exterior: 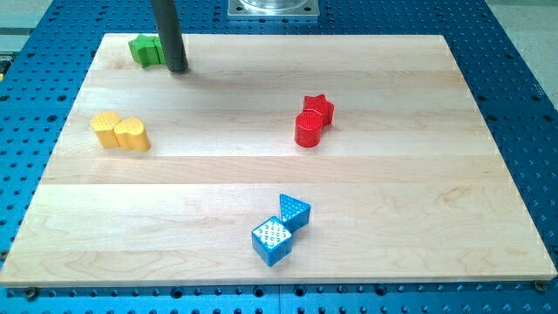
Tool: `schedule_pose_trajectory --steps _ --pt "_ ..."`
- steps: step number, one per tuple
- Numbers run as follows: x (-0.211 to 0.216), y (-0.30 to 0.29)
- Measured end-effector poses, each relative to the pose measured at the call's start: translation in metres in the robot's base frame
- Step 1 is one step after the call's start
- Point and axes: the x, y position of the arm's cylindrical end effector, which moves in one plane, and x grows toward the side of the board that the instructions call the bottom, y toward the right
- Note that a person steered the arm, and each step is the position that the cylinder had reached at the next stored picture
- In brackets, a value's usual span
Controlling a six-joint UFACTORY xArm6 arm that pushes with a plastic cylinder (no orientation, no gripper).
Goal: Place the arm horizontal to the heart
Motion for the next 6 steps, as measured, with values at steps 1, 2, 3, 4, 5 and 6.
schedule_pose_trajectory --steps 1,2,3,4,5,6 --pt "0.008 0.0" --pt "0.017 0.0" --pt "0.018 0.0" --pt "0.019 0.018" --pt "0.07 0.025" --pt "0.126 0.052"
